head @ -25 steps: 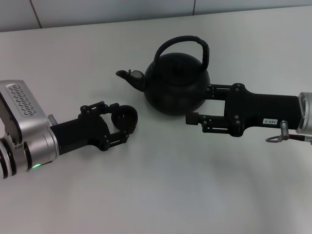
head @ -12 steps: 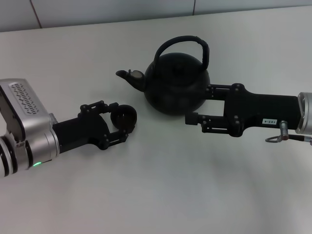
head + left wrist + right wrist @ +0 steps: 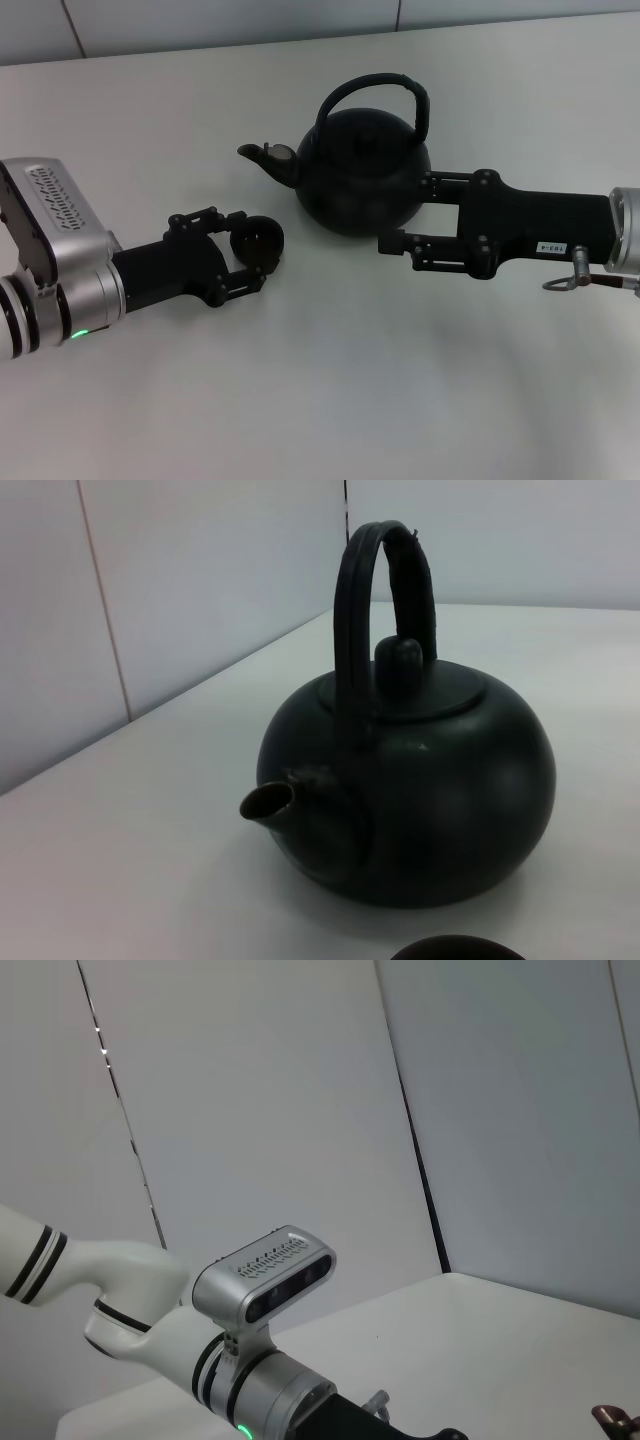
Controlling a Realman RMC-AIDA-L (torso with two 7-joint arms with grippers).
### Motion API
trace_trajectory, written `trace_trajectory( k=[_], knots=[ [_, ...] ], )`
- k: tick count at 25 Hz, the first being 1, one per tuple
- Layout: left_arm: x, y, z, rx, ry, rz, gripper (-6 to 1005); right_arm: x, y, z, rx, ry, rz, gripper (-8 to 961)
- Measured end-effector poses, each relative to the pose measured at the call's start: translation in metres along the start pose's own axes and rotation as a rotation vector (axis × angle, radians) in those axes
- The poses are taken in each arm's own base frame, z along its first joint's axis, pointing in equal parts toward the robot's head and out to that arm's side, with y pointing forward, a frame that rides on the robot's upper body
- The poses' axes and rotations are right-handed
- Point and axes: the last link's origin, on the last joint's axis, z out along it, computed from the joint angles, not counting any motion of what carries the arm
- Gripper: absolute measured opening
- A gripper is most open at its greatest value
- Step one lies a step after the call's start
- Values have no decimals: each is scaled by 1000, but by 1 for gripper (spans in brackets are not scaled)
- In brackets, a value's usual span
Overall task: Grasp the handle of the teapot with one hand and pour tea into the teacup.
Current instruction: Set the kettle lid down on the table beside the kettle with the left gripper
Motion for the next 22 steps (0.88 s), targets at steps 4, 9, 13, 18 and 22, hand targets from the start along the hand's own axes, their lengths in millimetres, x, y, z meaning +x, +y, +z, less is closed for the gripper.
trace_trajectory(
  k=[4, 9, 13, 18, 22],
  knots=[
    [1, -1, 0, 5, -1, 4, 694, -1, -1, 0, 1, 1, -2, 650],
    [1, -2, 1, 7, -2, 6, 694, -1, -3, 1, 10, 5, -4, 651],
    [2, -2, 1, 5, -1, 6, 730, -1, -3, 1, 11, 5, -5, 651],
    [2, -2, 1, 2, 2, -4, 758, -1, -3, 1, 11, 5, -5, 650],
    [3, -2, 1, 2, 4, -21, 776, -1, -3, 0, 11, 7, -6, 650]
  ],
)
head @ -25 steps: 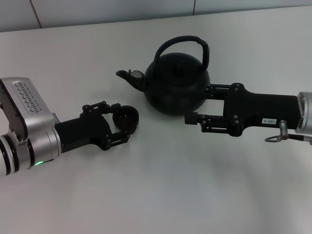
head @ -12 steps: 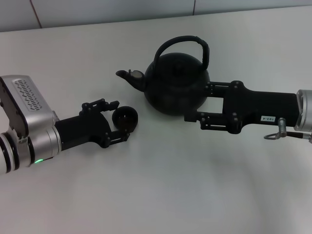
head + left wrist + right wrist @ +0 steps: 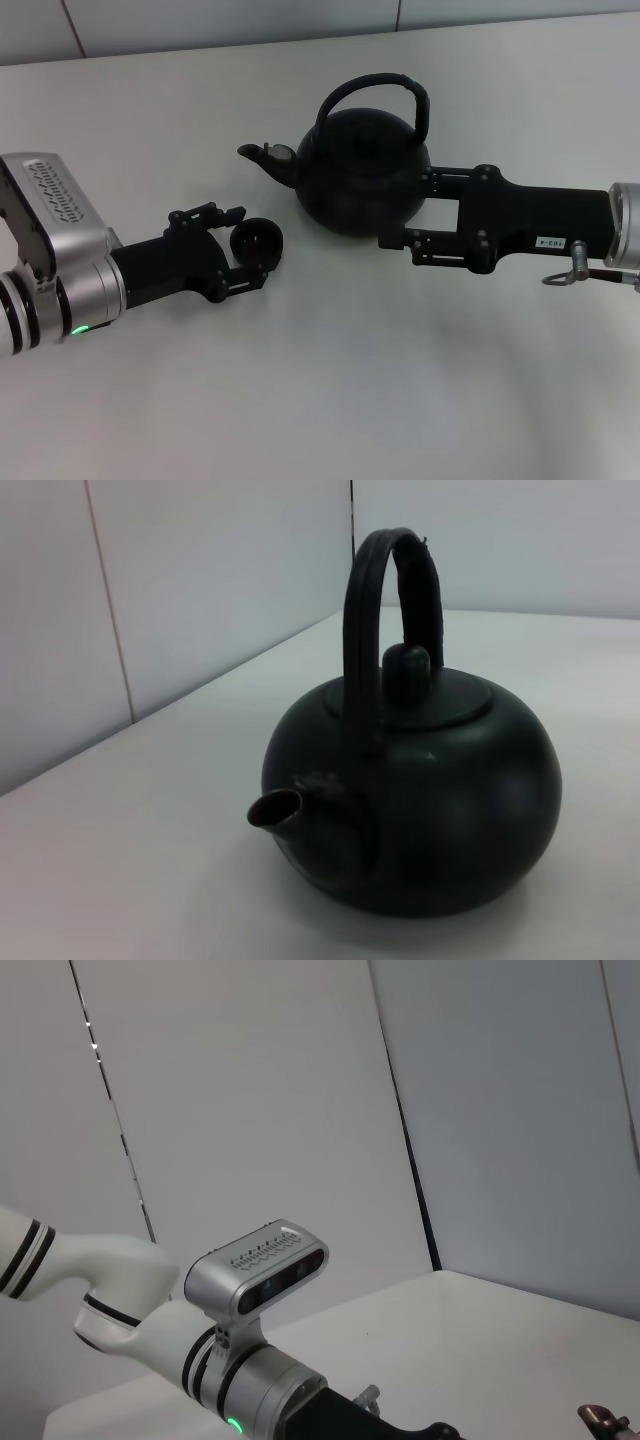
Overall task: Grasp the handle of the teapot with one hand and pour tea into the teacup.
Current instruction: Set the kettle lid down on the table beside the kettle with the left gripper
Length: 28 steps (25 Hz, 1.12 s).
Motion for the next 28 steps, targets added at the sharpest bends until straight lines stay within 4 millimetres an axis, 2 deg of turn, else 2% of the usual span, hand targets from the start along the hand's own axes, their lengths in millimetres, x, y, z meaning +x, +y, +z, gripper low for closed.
trace_trajectory(
  k=[16, 28],
  knots=[
    [0, 6, -1, -35, -8, 29, 857, 2, 2, -1, -3, 3, 5, 650],
    [6, 9, -4, -54, 30, 34, 859, 3, 2, -1, -3, 4, 6, 650]
  ],
)
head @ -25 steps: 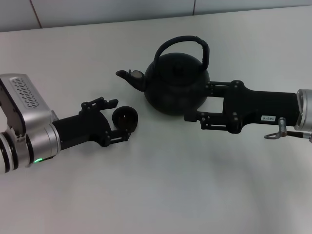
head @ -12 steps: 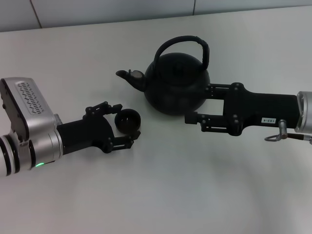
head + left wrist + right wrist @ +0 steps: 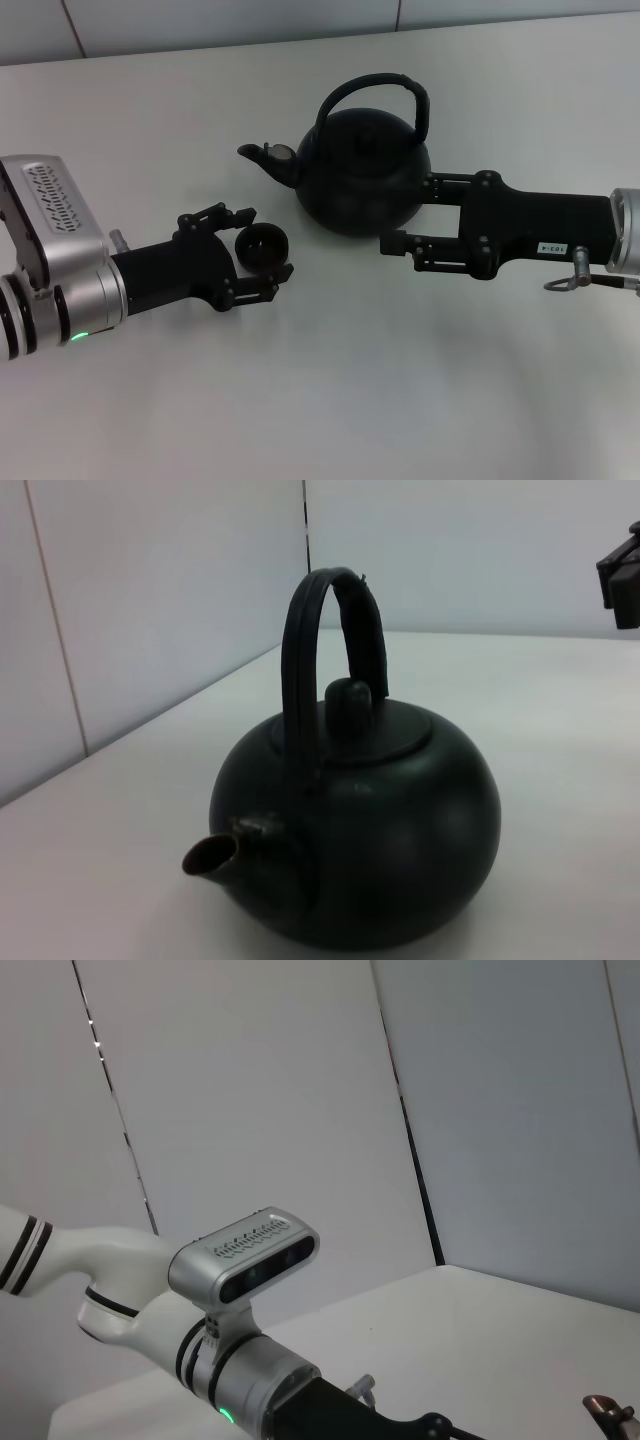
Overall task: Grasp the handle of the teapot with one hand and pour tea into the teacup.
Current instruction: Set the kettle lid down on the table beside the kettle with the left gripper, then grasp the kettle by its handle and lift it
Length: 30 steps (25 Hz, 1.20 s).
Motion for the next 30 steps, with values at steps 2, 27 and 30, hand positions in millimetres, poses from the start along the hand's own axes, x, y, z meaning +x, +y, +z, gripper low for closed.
trace_trajectory(
  k=[2, 27, 30],
  knots=[
    [1, 0, 0, -3, 7, 3, 859, 0, 0, 0, 2, 1, 0, 650],
    [29, 12, -107, -251, 256, -99, 852, 7, -6, -11, 83, 7, -11, 650],
    [23, 8, -113, -239, 222, -120, 852, 9, -7, -14, 106, 3, -4, 651]
  ],
)
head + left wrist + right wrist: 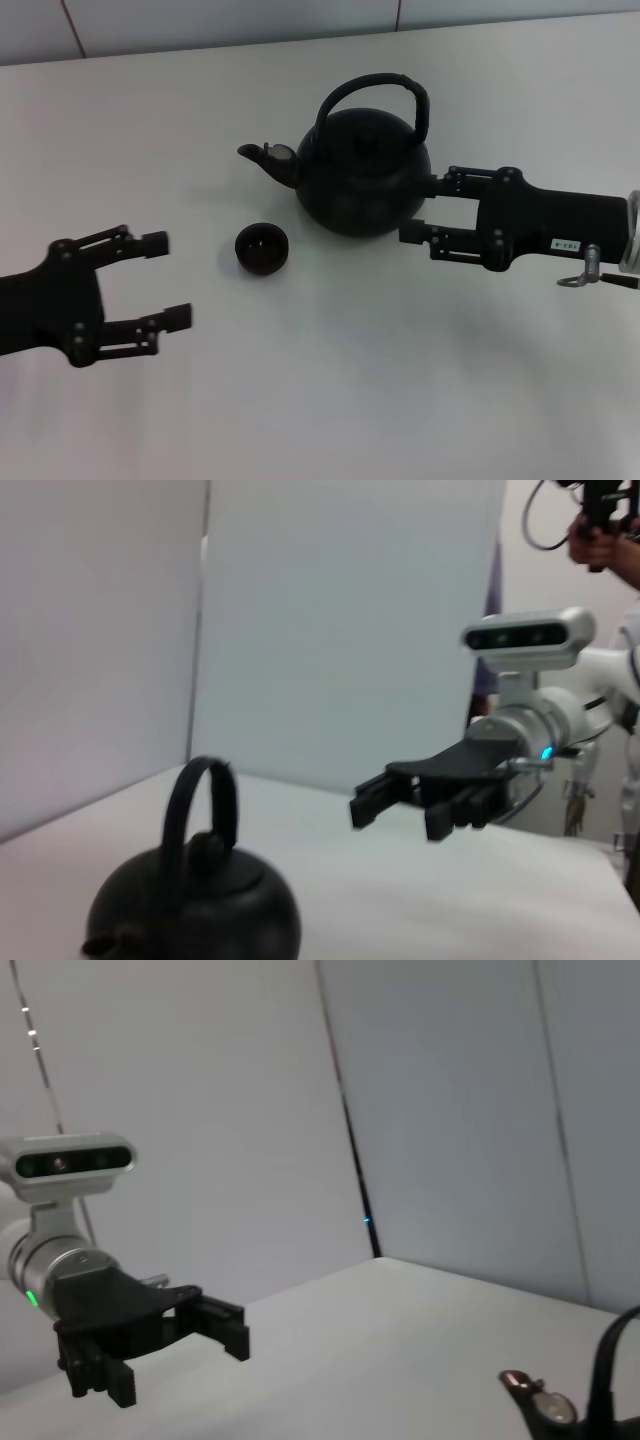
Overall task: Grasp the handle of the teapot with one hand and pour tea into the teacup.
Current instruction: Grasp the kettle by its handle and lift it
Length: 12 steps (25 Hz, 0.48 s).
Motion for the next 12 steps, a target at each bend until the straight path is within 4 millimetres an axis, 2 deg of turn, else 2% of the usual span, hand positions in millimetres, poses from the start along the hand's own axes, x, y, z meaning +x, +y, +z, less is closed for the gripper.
trace_trajectory(
  k=[4, 12],
  knots=[
    [-5, -4, -14, 37, -53, -38, 852, 2, -6, -7, 65, -13, 14, 651],
    [-8, -1, -11, 24, -79, -32, 852, 3, -23, -32, 260, -118, 63, 651]
  ],
)
